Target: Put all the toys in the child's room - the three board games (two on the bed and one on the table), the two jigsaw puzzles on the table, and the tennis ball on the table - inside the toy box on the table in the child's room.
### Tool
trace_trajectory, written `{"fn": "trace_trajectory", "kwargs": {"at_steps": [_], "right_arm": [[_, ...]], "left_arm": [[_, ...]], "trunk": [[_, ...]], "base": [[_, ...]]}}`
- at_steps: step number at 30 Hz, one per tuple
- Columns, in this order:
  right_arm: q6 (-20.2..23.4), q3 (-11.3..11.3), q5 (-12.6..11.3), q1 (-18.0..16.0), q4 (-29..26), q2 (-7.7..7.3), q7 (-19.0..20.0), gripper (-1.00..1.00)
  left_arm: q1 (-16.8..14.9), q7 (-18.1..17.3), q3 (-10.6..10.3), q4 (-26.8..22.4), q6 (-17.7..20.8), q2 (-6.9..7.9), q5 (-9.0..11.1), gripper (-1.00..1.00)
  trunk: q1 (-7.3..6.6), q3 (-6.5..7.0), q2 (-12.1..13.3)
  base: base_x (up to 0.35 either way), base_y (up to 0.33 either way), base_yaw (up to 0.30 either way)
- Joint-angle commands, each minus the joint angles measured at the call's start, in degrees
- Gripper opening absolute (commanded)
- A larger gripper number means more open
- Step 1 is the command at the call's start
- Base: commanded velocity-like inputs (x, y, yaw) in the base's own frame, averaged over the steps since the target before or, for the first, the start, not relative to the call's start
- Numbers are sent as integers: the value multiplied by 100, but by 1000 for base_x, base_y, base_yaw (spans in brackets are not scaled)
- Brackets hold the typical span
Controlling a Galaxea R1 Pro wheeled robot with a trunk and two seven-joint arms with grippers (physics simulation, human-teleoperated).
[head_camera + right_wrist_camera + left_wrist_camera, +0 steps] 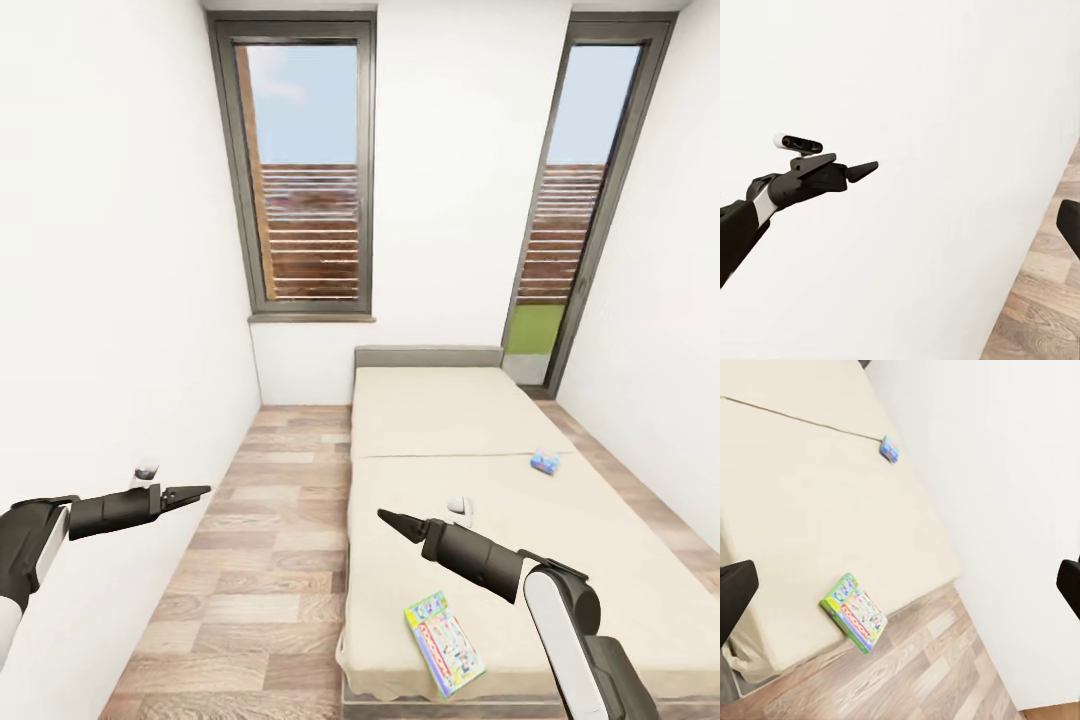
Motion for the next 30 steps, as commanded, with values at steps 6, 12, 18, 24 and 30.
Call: {"fn": "trace_trajectory", "kwargs": {"at_steps": [6,12,18,24,30], "right_arm": [[32,-6,-8,-6,0,3,7,100],[33,-9,-8,-6,-2,-2,13,100],[32,-16,-10,-6,4,-6,19,100],[32,-22,-16,-6,5,-6,19,100],[35,-30,-11,-6,5,-6,15,100]], "left_arm": [[-6,-25,10,0,60,2,-10,100],[-6,-31,20,0,60,5,-13,100],[-6,-32,20,0,60,6,-12,100],[-6,-33,27,0,60,6,-13,100],[-6,-40,16,0,66,6,-15,100]], "trunk": [[4,-17,-14],[4,-18,-14],[4,-18,-14],[48,-54,-94],[180,-162,-334]], "base": [[0,-46,68],[0,-9,36],[0,-1,12],[0,0,1],[0,0,0]]}}
